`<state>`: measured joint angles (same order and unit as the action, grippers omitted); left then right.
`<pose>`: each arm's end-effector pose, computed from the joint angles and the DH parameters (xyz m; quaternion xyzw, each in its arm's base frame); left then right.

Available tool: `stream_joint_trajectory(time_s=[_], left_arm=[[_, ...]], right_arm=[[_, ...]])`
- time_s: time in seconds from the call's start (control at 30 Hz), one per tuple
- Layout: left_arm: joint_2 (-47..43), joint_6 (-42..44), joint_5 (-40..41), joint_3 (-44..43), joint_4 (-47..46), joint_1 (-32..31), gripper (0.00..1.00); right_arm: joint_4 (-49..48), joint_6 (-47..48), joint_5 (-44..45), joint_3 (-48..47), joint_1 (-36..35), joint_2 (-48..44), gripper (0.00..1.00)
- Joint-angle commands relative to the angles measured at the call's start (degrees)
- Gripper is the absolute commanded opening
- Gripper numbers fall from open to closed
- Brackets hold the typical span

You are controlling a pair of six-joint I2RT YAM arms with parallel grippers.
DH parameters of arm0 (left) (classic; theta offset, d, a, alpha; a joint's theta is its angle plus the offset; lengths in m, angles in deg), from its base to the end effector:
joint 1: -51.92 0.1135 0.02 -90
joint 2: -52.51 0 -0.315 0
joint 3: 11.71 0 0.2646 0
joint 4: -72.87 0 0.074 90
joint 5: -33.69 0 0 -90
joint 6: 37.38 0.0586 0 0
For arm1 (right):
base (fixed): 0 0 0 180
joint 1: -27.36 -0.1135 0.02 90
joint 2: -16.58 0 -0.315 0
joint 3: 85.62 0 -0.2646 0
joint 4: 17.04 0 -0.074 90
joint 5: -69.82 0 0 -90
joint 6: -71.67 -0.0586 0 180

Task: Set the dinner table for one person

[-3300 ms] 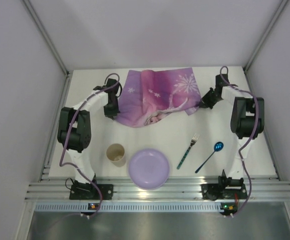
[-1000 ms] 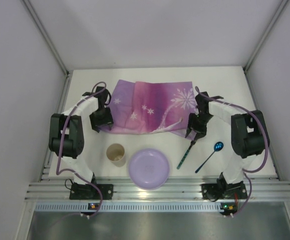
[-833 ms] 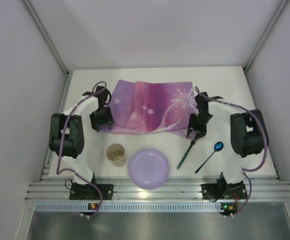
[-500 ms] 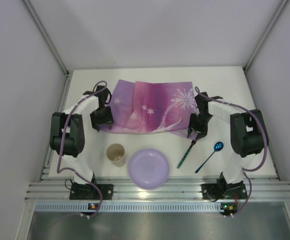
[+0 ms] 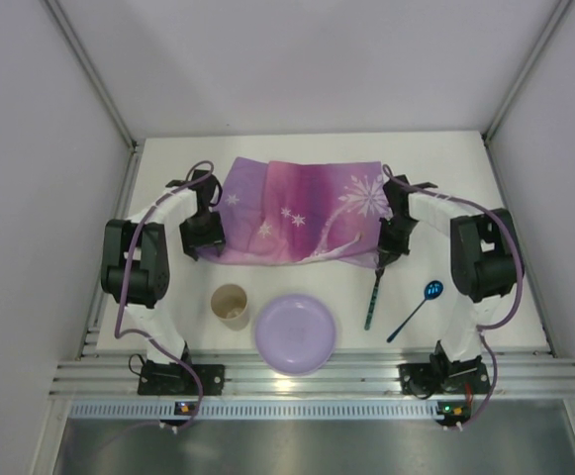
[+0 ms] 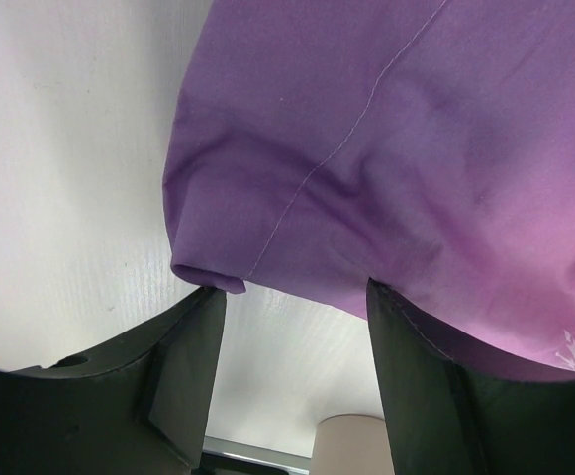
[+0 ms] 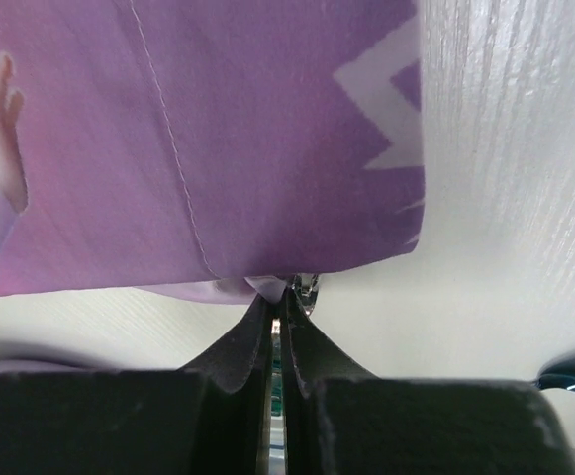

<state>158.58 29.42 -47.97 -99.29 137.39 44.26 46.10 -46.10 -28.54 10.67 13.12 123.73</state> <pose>0.3720 -0.0415 0.2013 -0.1390 0.9858 0.0538 0.0779 0.3503 0.0977 0.1775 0.1153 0.9902 0.0787 0.0017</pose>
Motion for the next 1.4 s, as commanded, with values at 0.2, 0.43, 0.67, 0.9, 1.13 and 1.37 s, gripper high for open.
stream_joint_trajectory(time_s=[0.2,0.43,0.67,0.9,1.13,1.37], left_arm=[[-1.11,0.18,0.98,-2.51,0.08,0.1,0.64],[-4.02,-1.05,2.99,-10.15,3.86,0.98,0.63],[-4.2,-1.06,3.88,-14.03,5.71,2.65,0.61],[-5.51,-2.11,-0.67,-8.32,1.51,2.83,0.59],[-1.57,-2.2,-6.23,-12.17,-5.27,2.74,0.6],[10.38,-0.71,-5.87,-25.62,-6.33,2.83,0.62]], right_arm=[[5.5,2.89,2.21,-1.47,1.14,-8.34,0.0],[10.95,3.86,3.0,-0.32,6.06,-19.25,0.0],[11.75,6.15,3.18,-0.32,11.25,-20.67,0.0],[11.83,6.76,2.38,-1.55,11.34,-18.12,0.0],[13.94,6.76,3.35,-8.48,11.25,-16.89,0.4],[11.75,5.36,2.82,-26.04,11.34,-8.74,0.81]])
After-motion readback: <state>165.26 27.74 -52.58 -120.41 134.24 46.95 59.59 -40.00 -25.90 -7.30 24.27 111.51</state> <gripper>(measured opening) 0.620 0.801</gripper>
